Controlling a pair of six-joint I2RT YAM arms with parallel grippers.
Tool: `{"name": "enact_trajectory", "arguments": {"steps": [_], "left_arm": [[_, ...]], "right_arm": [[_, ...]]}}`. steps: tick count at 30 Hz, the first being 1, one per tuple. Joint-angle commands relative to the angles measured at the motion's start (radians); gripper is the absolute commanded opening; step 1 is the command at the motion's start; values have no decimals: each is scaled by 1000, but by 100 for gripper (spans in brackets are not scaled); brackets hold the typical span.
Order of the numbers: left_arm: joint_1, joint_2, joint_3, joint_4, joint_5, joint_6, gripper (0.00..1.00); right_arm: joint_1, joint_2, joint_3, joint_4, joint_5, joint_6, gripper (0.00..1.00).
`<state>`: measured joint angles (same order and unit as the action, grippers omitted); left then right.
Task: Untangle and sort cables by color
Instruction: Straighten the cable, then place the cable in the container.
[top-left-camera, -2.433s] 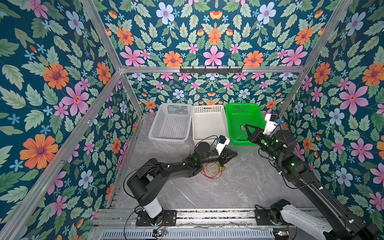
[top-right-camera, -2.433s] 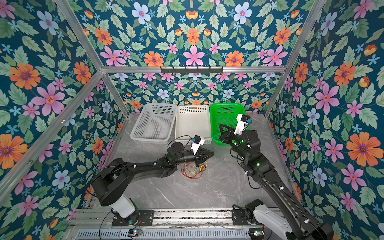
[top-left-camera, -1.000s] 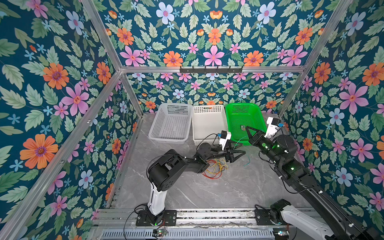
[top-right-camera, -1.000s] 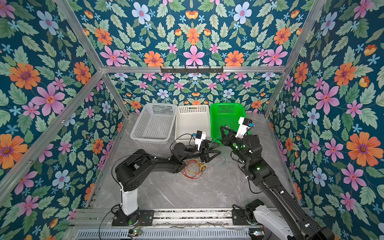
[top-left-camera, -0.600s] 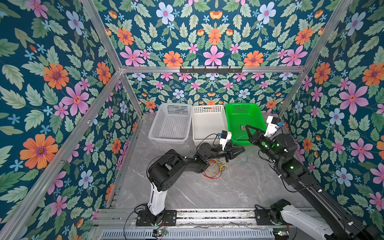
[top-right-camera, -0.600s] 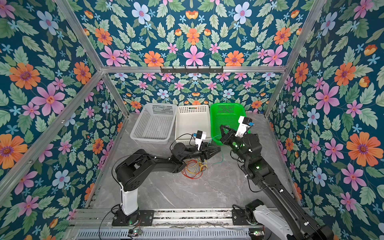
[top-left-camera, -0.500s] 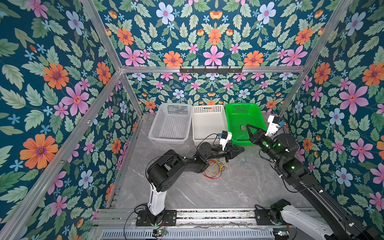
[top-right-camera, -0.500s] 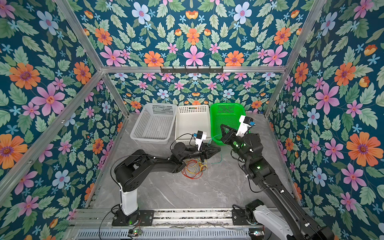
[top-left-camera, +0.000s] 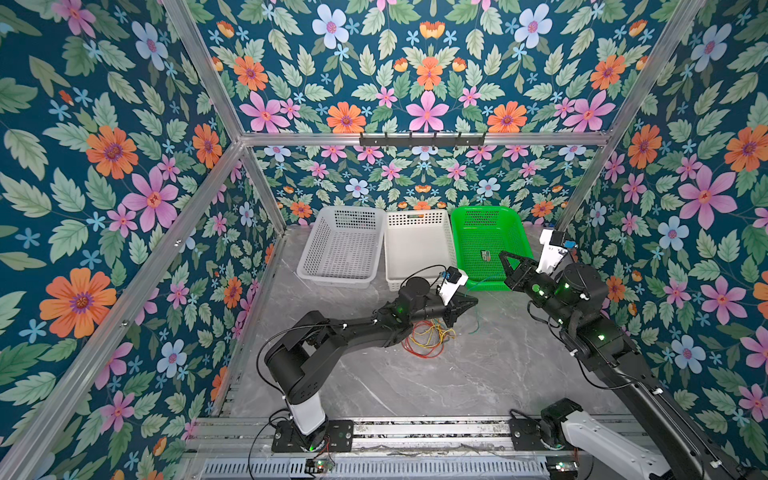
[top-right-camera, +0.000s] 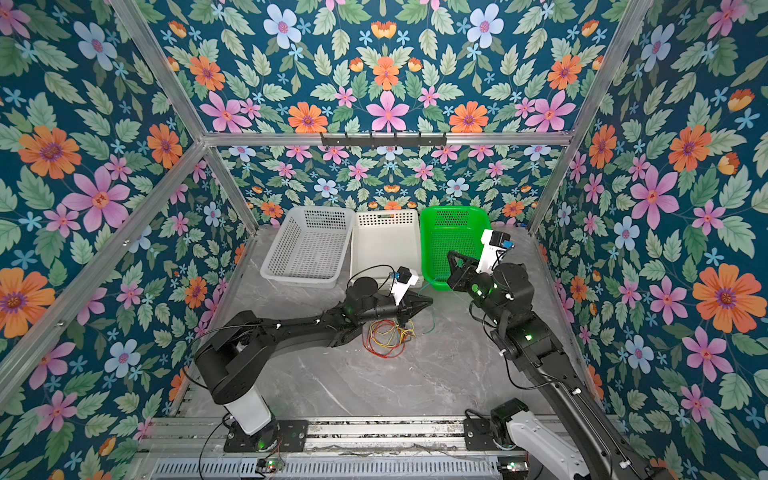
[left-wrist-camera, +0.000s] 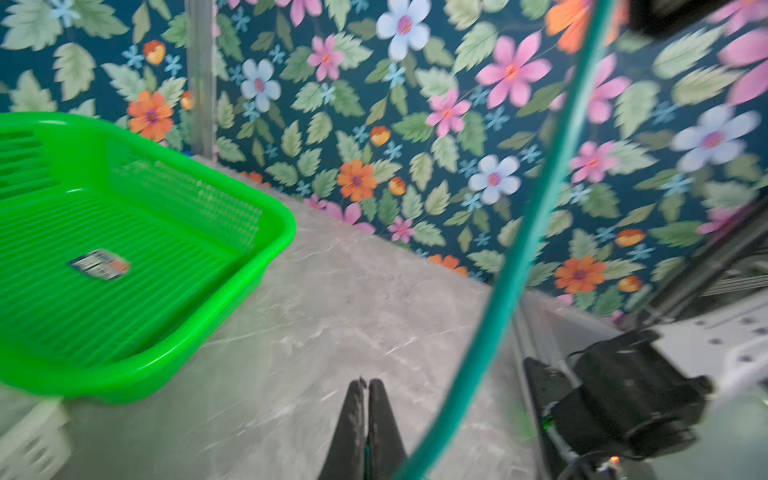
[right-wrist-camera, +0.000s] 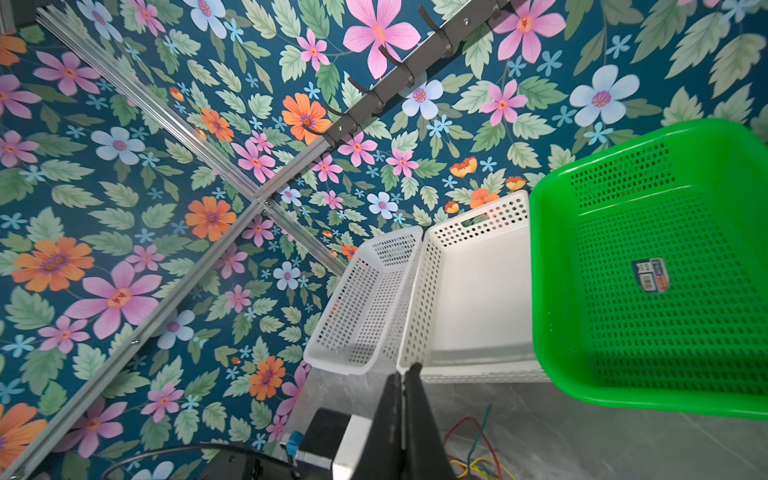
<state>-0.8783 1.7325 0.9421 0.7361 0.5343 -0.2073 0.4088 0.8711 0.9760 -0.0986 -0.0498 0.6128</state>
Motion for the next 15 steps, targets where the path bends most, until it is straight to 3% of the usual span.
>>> {"name": "enact_trajectory", "arguments": {"steps": [1, 6, 7, 11, 15], "left_arm": [[2, -8, 17, -354, -168, 171, 0], [2, -2, 49, -482, -289, 236, 0], [2, -4, 48, -480, -286, 238, 4], [2, -24, 39, -415, -192, 222, 44], [1, -73, -7, -304, -109, 189, 61]], "right_arm": [[-2, 12, 50, -36, 61, -116, 0], [-4, 88, 123, -113, 100, -240, 0], [-5, 108, 139, -116, 106, -262, 0], [-43, 231, 250, -129, 98, -337, 0], [-130, 374, 363, -111, 17, -336, 0]]}}
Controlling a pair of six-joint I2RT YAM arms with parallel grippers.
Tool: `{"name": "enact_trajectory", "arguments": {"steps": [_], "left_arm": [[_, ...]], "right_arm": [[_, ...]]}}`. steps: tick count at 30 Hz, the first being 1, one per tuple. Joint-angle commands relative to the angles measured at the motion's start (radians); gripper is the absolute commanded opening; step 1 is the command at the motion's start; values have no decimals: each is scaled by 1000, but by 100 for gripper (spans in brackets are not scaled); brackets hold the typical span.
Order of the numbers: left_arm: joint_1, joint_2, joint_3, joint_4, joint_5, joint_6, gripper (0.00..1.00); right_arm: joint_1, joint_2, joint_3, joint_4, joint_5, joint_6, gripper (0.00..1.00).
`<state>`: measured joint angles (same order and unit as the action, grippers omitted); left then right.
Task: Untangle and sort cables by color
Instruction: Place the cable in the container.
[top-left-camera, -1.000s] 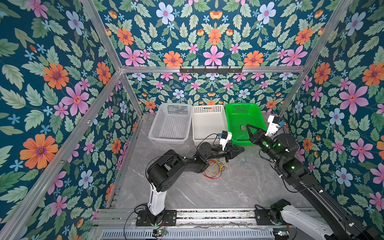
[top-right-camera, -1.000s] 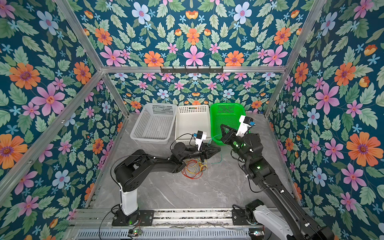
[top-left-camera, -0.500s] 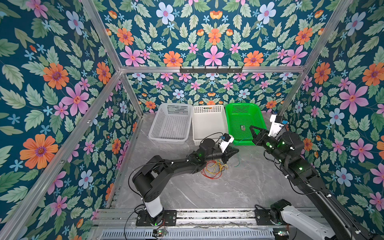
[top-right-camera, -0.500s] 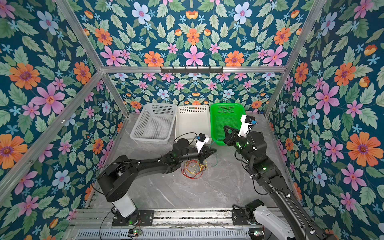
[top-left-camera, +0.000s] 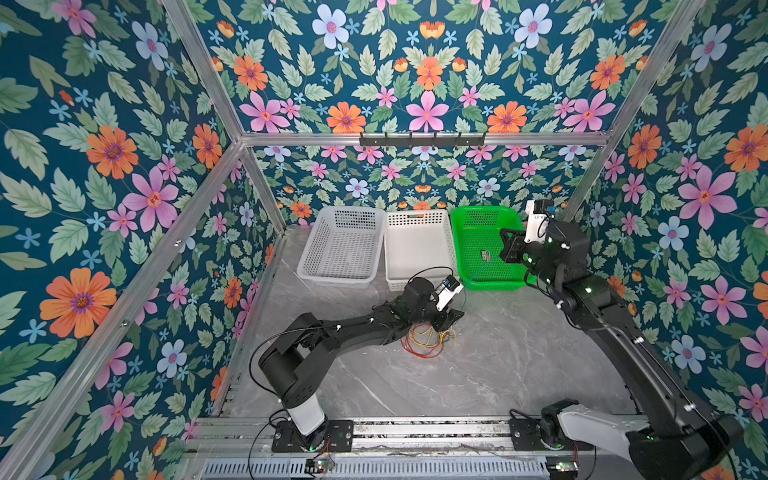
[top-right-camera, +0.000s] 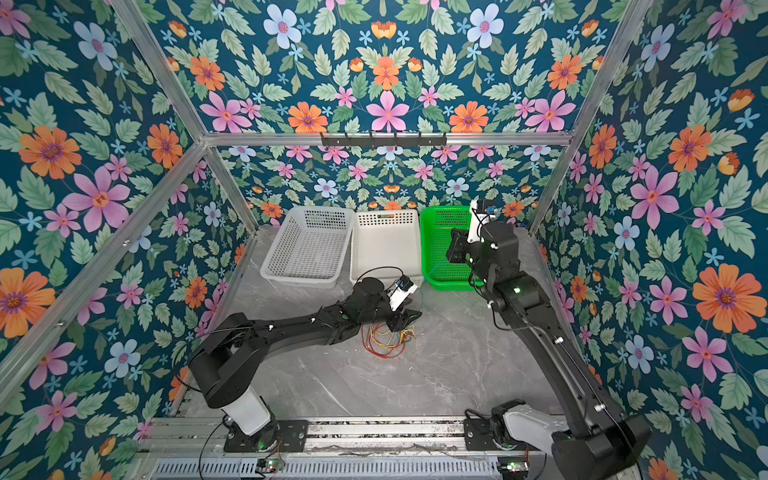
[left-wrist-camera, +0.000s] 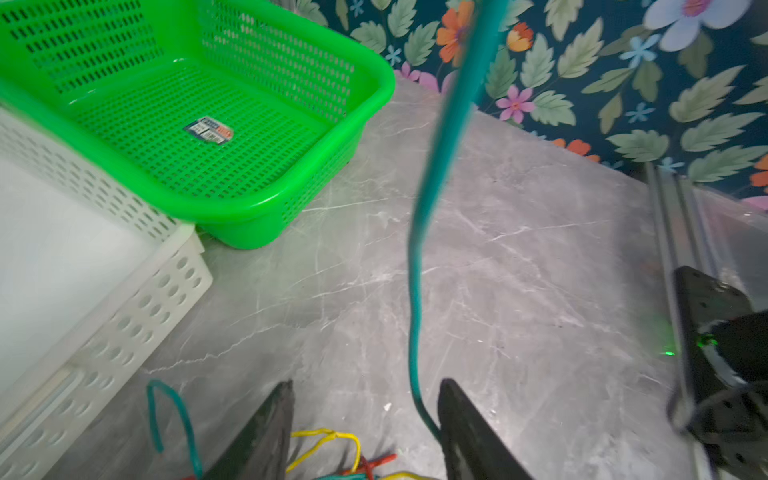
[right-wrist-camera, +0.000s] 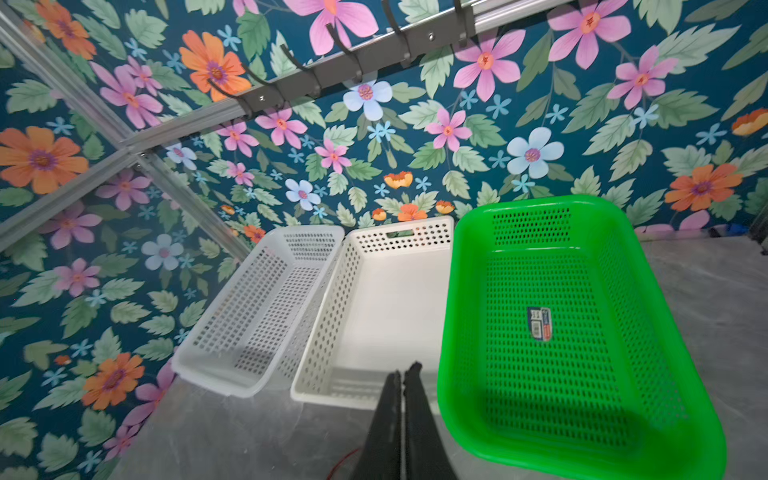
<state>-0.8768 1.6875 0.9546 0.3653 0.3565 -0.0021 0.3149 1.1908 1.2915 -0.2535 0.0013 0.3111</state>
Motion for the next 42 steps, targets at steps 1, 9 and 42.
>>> {"name": "enact_trajectory", "arguments": {"steps": [1, 9, 42], "left_arm": [[1, -41, -32, 86, 80, -22, 63], [7, -154, -141, 118, 86, -35, 66], [128, -402, -366, 116, 36, -93, 65]], "right_arm": [[-54, 86, 77, 47, -45, -32, 0], [-155, 412, 353, 21, -69, -44, 0], [-169, 1102, 772, -180, 7, -174, 46]]}}
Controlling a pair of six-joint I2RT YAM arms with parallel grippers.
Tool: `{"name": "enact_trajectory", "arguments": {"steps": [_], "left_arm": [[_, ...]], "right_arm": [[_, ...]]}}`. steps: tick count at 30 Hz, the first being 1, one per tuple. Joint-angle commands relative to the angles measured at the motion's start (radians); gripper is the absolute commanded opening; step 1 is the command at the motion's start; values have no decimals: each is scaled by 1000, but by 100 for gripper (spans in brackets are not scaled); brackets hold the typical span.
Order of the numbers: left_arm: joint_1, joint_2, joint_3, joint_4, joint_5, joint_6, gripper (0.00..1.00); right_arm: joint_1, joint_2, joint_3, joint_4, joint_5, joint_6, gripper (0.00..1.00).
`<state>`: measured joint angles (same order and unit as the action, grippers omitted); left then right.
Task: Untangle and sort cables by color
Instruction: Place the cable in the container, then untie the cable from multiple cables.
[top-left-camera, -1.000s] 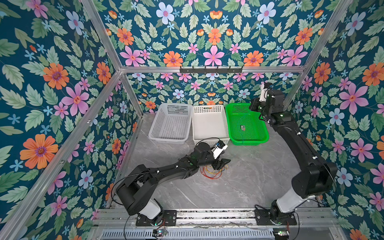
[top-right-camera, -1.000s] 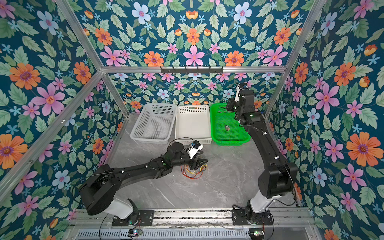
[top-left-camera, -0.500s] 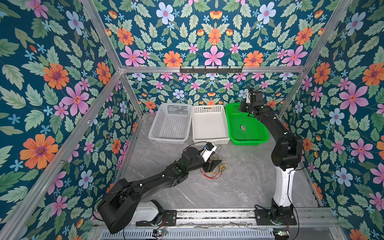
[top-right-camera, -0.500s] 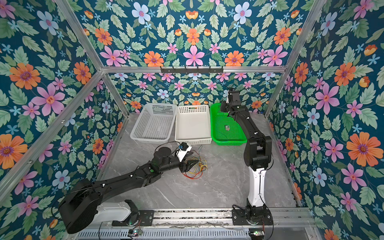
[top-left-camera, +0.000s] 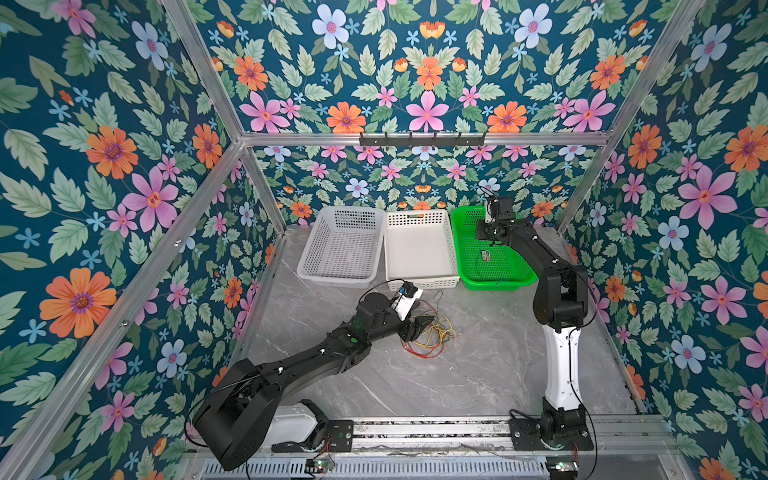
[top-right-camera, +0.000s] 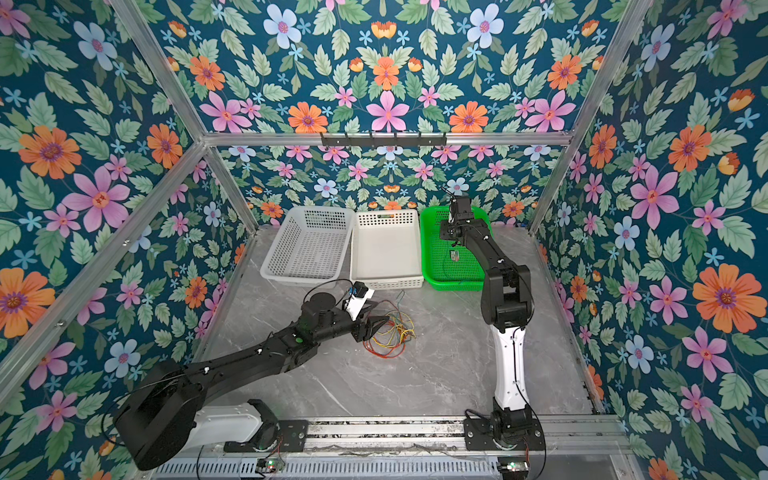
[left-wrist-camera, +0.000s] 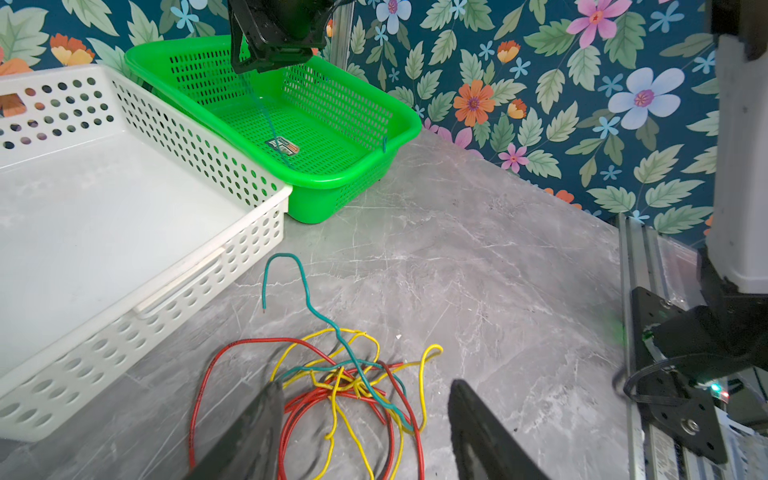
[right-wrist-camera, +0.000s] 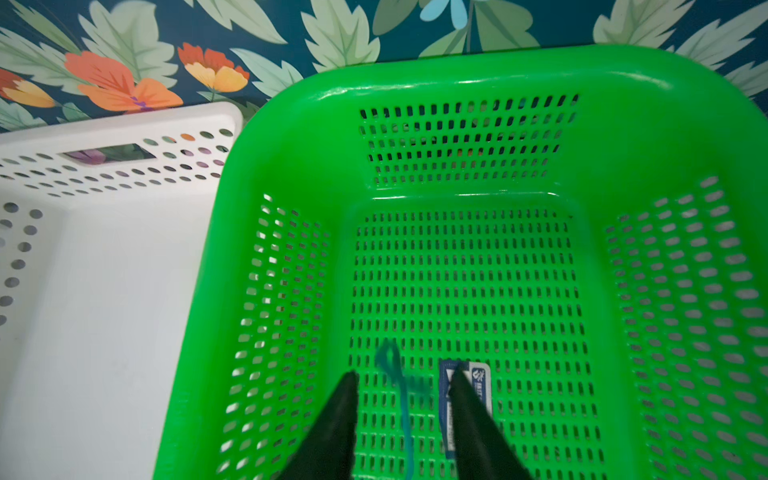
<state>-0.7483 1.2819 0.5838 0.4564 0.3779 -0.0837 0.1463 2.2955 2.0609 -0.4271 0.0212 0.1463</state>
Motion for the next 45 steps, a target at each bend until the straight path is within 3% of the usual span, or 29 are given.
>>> {"name": "enact_trajectory", "arguments": {"steps": [1, 3, 7, 16, 23, 34, 38, 45], "left_arm": [[2, 6, 6, 25, 16, -11, 65], [2, 11, 10, 23, 16, -13, 65], [2, 20, 16, 22, 19, -14, 65], [1, 137, 111, -11, 18, -21, 65], [2, 284, 241, -79, -12, -35, 61], [2, 479, 383, -125, -15, -88, 42], [2, 521, 423, -128, 5, -98, 34], [1, 560, 476, -162, 39, -91, 13]], "right_arm": [[1, -9, 0, -2, -18, -8, 52], [-1, -38, -16, 1, -19, -2, 59], [0, -136, -85, 3, -28, 31, 62], [14, -558, -573, 168, -92, 126, 61], [102, -896, -959, 206, -106, 146, 59], [146, -1298, -1314, 173, -190, 217, 57], [147, -1360, -1365, 142, -207, 221, 57], [148, -1398, -1436, 141, -222, 231, 55]]}}
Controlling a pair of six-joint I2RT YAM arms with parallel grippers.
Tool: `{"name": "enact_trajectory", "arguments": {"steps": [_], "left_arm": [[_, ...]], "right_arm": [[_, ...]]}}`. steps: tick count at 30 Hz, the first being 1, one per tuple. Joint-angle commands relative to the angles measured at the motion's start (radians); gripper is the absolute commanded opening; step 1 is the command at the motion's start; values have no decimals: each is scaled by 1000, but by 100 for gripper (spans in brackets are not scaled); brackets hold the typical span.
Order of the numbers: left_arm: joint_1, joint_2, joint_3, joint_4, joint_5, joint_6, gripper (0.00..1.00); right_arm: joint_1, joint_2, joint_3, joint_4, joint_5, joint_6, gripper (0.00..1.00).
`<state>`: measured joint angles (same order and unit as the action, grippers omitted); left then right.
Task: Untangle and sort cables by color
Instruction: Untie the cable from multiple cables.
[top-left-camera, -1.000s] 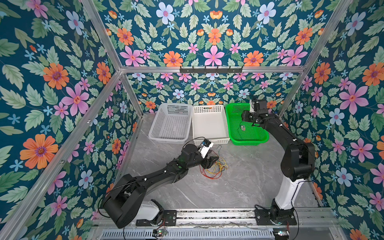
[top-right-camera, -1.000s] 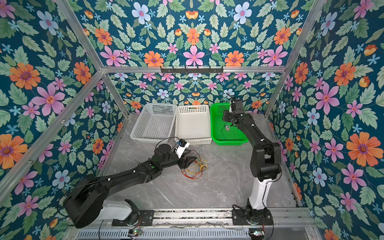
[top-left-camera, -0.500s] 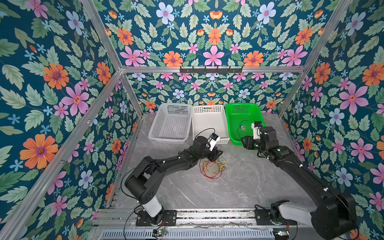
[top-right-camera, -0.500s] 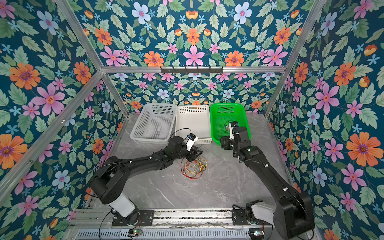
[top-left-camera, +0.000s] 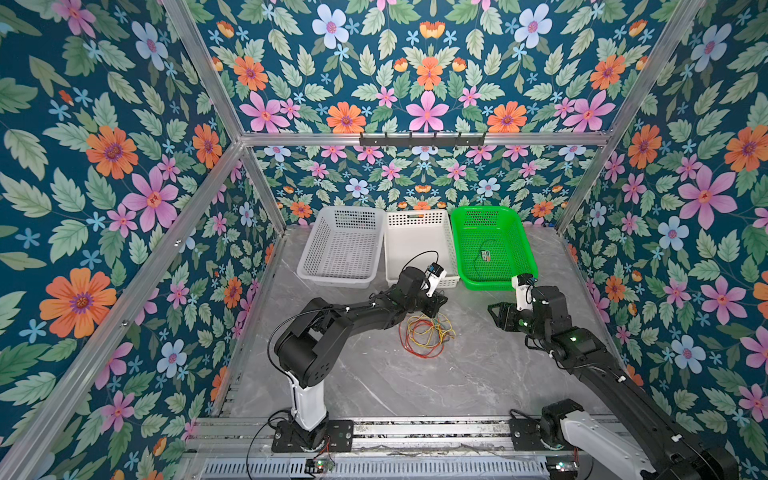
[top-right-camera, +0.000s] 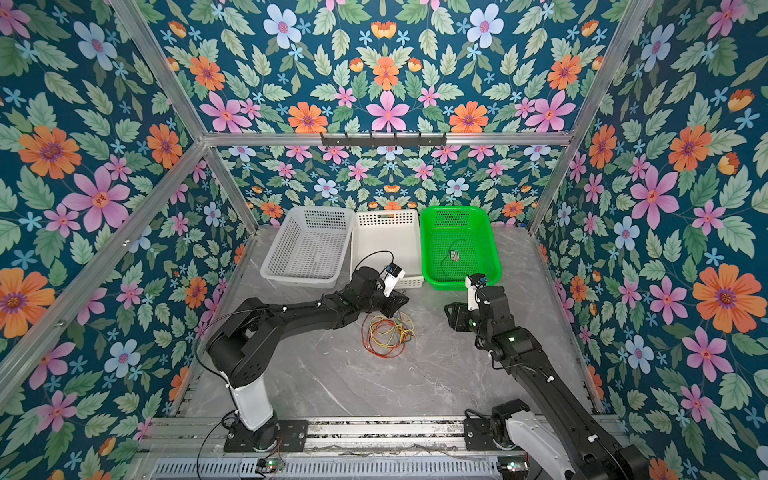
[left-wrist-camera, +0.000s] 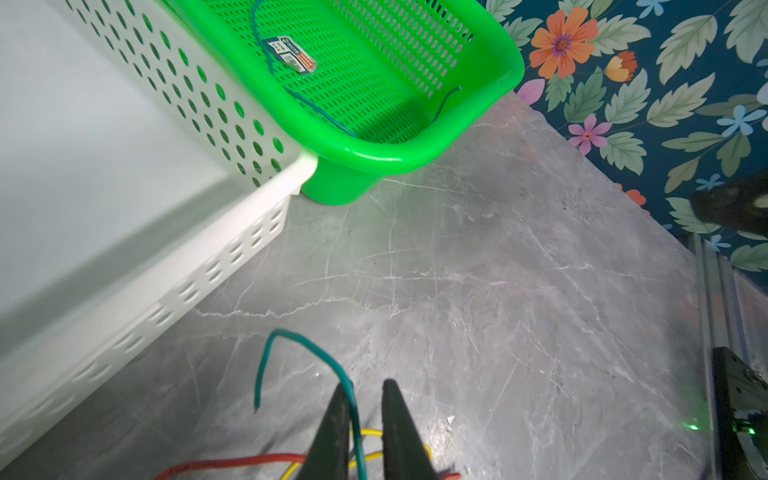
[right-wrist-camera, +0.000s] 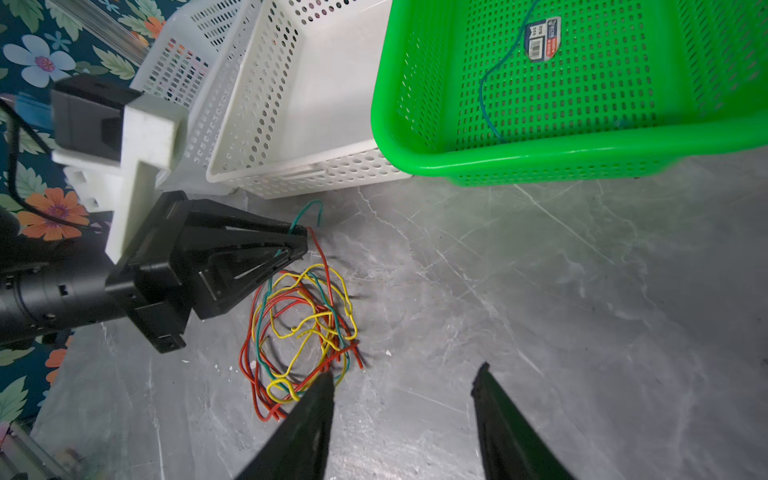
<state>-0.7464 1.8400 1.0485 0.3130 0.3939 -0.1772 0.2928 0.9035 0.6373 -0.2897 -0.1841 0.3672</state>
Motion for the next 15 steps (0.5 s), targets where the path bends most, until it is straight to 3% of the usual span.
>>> {"name": "enact_trajectory", "arguments": {"steps": [1, 2, 7, 12, 15], "left_arm": [[0, 2, 14, -22, 33, 4, 7], [0, 1, 16, -26, 42, 5, 0], [-2, -49, 0, -18, 74, -1, 0], [-2, -139, -38, 49, 150, -26, 0], [-2, -171, -51, 88, 192, -44, 0]], "right_arm": [[1, -8, -19, 3, -20, 12, 55], [2, -10, -27, 6, -26, 14, 55], [19, -10, -79, 99, -148, 0, 55], [186, -12, -99, 240, -174, -100, 56], [234, 6, -101, 342, -172, -105, 57]]}}
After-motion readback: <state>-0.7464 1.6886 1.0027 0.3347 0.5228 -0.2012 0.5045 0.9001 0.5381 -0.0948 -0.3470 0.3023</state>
